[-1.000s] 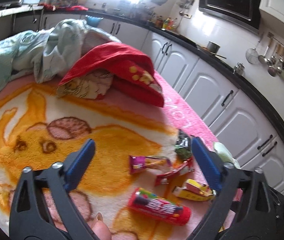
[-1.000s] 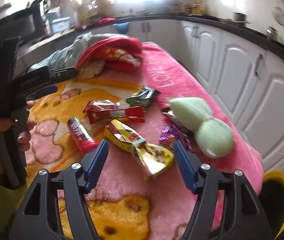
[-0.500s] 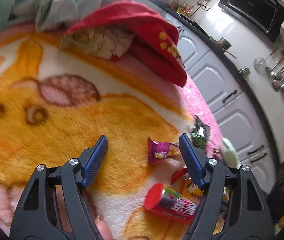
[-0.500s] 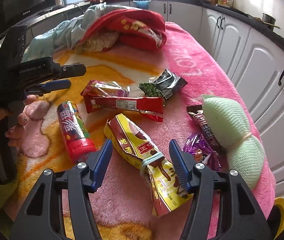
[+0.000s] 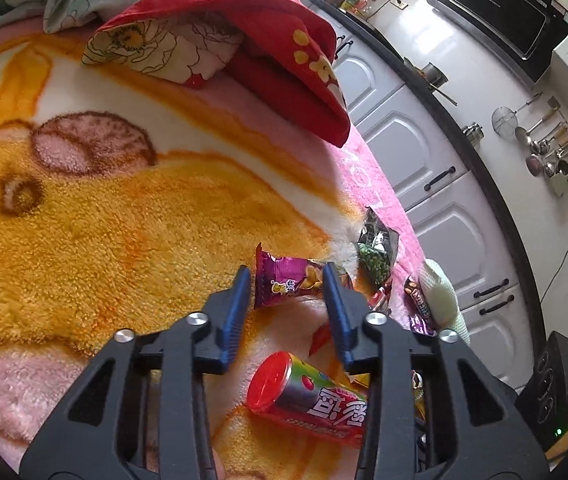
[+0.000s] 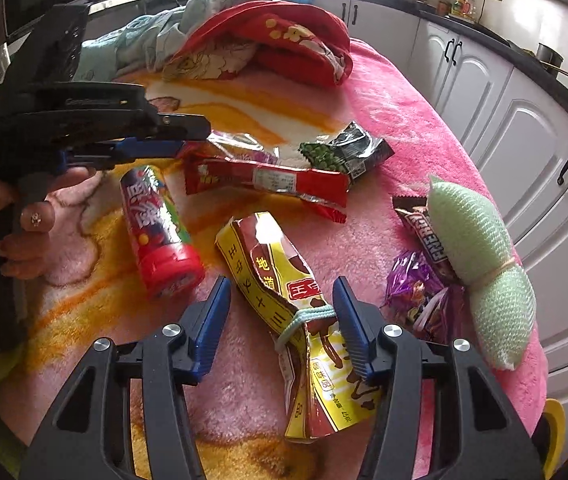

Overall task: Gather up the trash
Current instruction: 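Grasp the yellow snack wrapper with the right tool while the left tool grasps the purple candy wrapper, then carry both wrappers over the yellow bin and open both tools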

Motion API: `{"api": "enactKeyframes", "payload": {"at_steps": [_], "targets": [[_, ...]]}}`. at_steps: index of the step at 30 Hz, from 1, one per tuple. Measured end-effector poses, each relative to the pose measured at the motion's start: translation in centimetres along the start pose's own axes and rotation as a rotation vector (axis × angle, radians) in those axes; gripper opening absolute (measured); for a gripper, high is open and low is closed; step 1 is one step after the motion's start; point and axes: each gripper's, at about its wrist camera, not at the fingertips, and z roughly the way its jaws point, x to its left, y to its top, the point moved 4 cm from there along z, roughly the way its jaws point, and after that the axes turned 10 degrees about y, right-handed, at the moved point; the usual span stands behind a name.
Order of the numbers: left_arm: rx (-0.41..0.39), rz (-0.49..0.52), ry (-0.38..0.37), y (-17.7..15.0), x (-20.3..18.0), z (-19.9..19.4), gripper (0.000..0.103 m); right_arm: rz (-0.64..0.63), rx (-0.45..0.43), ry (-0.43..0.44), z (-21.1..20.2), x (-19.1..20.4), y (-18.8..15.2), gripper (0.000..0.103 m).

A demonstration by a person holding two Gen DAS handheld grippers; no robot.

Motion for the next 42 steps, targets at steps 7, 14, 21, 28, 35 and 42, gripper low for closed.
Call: {"api": "enactKeyframes", "payload": {"at_steps": [7,14,21,28,35,42], "targets": [[0.011,0.013,-0.009,-0.3,-0.4,0.5,0.014,0.016,0.007,-0.02,-0.7,0.8,-1.0,0.038],[-0.032,0.044,-0.017,0.0,-1.0,-0.6,0.006,0.12,-0.052,-0.018,-2.0,1.6,-2.7,0.034],[-0.116,0.069,-0.021,0.8,-2.0,-3.4,0.006,0.202,-0.145,0.009,-4.1,1.9,-4.0,0.033],[-0.165,0.122,-0.064,0.7,-4.8,-6.0,0.006,0.239,-0.236,0.004,-7.3,1.5,-4.6,0.033],[-0.188,0.197,-0.104,-0.8,-8.4,-7.5,0.006,0.292,-0.322,-0.038,-11.5,-0.5,-5.6,0.033],[-0.191,0.275,-0.13,-2.9,-12.1,-8.3,0.006,0.34,-0.38,-0.106,-15.2,-3.3,-7.5,0.033]]}}
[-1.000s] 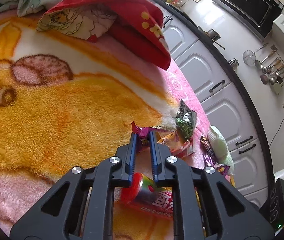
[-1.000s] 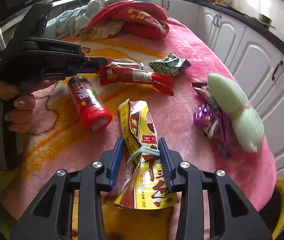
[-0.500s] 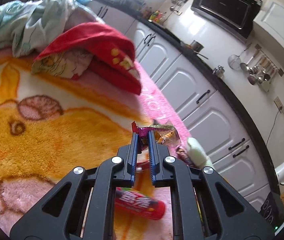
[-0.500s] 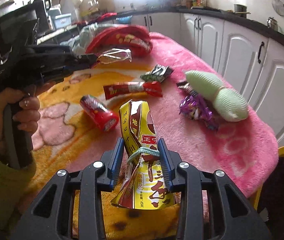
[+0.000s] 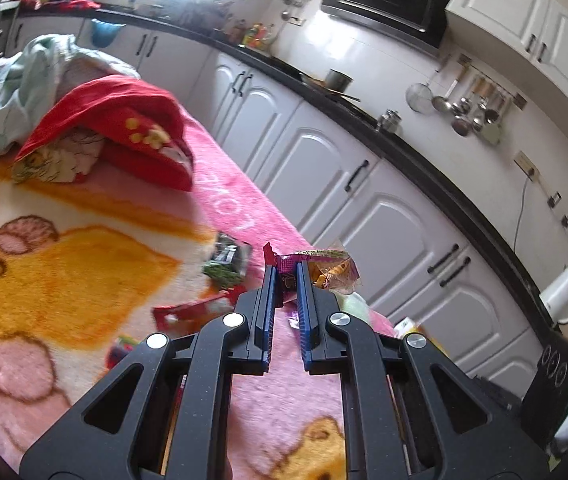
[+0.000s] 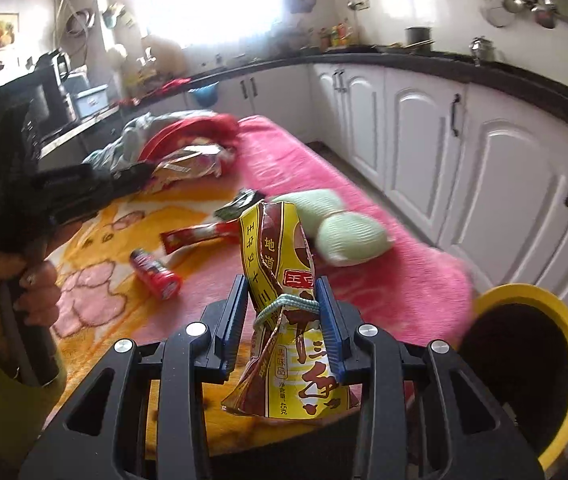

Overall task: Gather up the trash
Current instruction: 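Carry both wrappers over the yellow bin and open both tools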

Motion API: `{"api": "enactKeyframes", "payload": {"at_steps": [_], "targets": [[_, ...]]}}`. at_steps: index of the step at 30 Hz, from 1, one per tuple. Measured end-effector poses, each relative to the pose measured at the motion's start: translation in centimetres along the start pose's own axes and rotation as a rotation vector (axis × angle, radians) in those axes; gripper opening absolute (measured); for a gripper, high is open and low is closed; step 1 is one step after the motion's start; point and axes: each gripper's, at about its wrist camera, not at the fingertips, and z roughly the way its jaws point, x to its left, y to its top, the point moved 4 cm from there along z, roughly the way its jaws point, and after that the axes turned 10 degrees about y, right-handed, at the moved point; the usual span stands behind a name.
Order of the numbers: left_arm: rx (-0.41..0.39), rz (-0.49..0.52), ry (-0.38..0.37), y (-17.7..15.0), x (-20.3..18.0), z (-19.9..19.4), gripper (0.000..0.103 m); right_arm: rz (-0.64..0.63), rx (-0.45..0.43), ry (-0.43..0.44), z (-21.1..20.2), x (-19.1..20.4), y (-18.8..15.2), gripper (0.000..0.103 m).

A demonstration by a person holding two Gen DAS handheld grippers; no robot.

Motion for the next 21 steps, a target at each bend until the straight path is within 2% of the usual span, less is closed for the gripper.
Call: {"api": "enactKeyframes", "payload": {"at_steps": [13,21], "targets": [[0.014,0.135,-0.072,-3.3,-7.2,-0.2,0.006,0.074,-0.116,-0.141,-7.1,-6.9,-0.3,0.033],[0.041,0.21,-0.116,-5.4,-11.6,0.6,0.006,0.121,-0.15,-0.207,-9.9,-10.3,-1.5,0.033]]}}
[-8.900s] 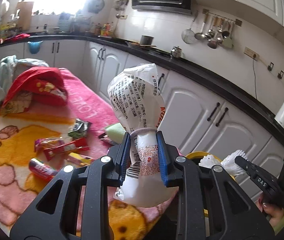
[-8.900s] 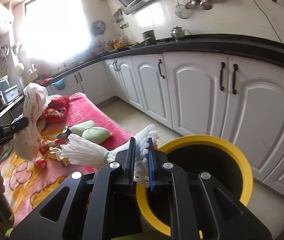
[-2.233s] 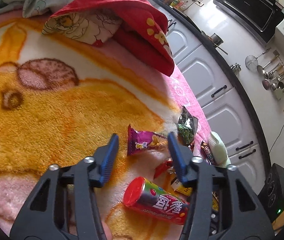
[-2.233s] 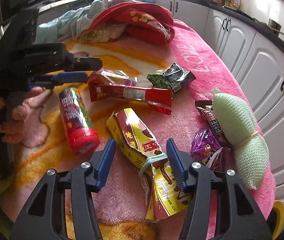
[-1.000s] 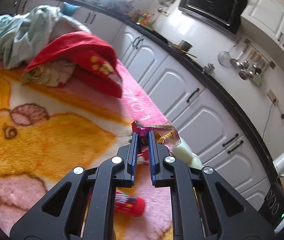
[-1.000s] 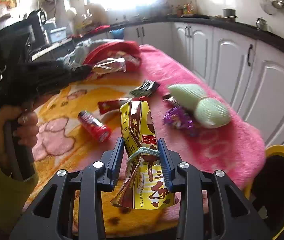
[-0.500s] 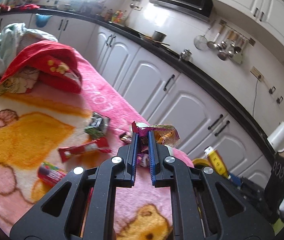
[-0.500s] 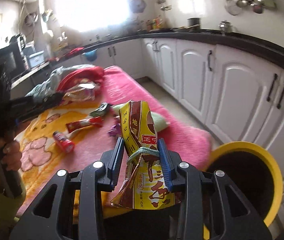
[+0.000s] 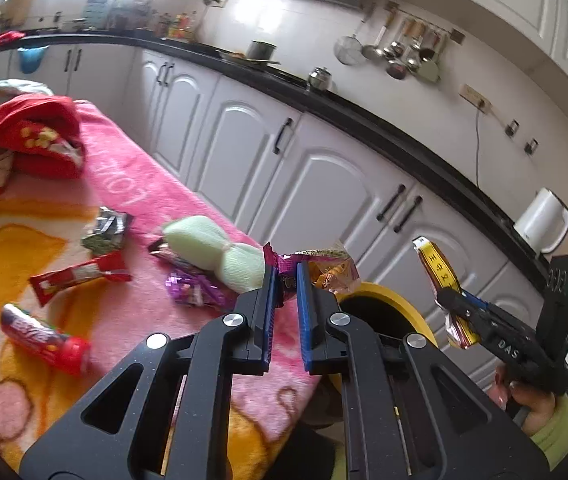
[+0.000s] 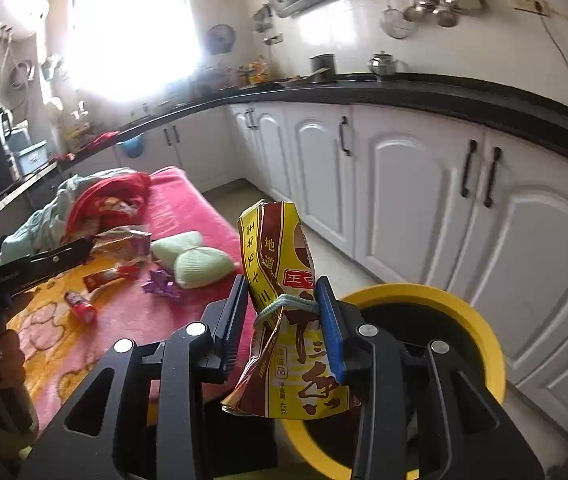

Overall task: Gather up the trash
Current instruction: 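Carry both wrappers over the yellow bin and open both tools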

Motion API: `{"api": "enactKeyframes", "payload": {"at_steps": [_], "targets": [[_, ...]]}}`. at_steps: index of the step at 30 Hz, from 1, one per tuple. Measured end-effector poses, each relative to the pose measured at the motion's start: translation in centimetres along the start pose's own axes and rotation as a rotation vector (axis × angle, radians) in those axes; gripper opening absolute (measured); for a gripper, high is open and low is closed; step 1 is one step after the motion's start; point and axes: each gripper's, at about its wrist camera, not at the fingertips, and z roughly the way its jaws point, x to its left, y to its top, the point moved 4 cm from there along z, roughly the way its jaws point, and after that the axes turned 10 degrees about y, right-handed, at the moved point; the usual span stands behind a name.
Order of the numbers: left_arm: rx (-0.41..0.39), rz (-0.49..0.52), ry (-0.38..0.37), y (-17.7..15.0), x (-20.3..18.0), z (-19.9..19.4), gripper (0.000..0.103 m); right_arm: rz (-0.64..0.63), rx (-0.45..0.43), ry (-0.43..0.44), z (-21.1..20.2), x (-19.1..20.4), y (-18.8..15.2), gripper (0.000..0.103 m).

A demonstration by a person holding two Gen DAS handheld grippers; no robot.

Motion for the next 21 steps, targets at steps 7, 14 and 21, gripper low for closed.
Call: {"api": "enactKeyframes", "payload": {"at_steps": [7,14,21], "targets": [[0.03,0.071,-0.026,-1.3,-3.7,1.7,0.006,0.068,-0.001,-0.049,-1.1,-3.7,-1.4,0.033],[0.06,0.155,-0.049,-2.8,-7.3,3.3,0.006,0.131,-0.014,-0.092,-2.1,-6.9,-2.3,0.033],[0.098,0.228,-0.055,-4.8,-9.8,5.0,0.006,0.194,-0.014,-0.132,-2.7,-9.8,-3.3,0.033]]}}
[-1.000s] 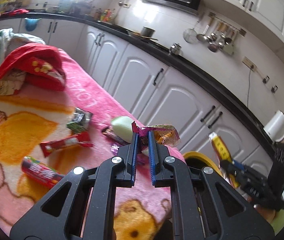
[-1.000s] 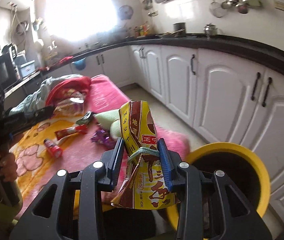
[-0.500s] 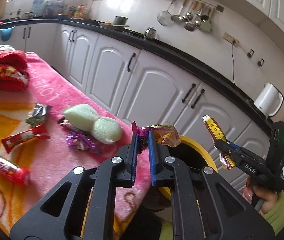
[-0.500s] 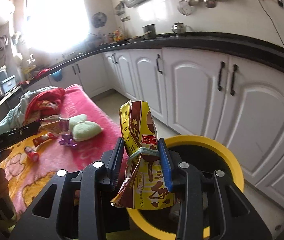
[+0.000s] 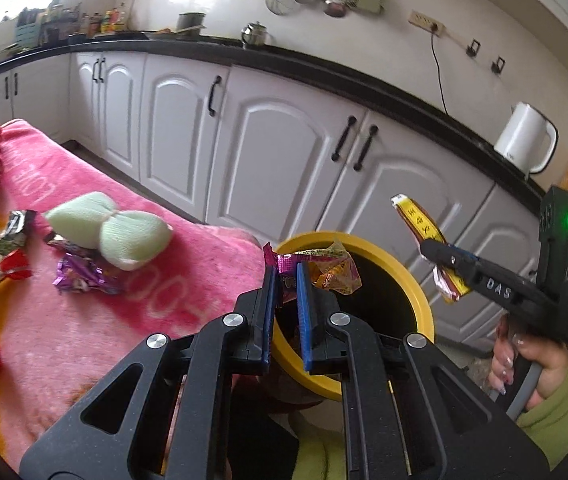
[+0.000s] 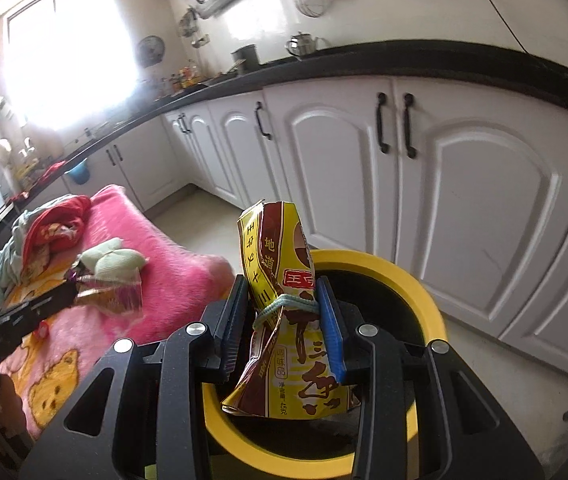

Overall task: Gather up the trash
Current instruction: 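Carry both wrappers over the yellow bin and open both tools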

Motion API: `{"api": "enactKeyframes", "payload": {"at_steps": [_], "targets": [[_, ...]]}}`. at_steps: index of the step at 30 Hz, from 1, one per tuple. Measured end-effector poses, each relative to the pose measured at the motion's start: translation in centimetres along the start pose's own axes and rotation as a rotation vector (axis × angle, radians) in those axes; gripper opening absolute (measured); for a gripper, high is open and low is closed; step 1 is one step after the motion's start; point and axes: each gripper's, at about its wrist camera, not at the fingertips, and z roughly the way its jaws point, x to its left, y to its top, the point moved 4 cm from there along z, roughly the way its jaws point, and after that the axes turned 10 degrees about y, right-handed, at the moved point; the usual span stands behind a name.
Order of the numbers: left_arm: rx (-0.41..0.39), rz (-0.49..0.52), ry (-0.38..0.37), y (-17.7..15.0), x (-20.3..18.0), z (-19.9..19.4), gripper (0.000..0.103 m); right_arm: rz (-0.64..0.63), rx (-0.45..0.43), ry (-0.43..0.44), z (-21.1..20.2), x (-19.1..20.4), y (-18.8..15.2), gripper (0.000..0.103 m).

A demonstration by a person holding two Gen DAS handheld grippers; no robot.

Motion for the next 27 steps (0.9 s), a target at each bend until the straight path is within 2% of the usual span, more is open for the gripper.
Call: {"api": "enactKeyframes", "payload": {"at_steps": [7,27], "targets": [[0.043,0.072,-0.012,-1.4,-2.6,1.9,0.006,0.059,0.018,-0.024,0.4,-2.9,-1.0,0.033],[0.161,0.199,-0.05,-4.8,-7.4,7.5,0.007,0.166,0.083,-0.014,2.5,-6.6,-3.0,0.034]]}}
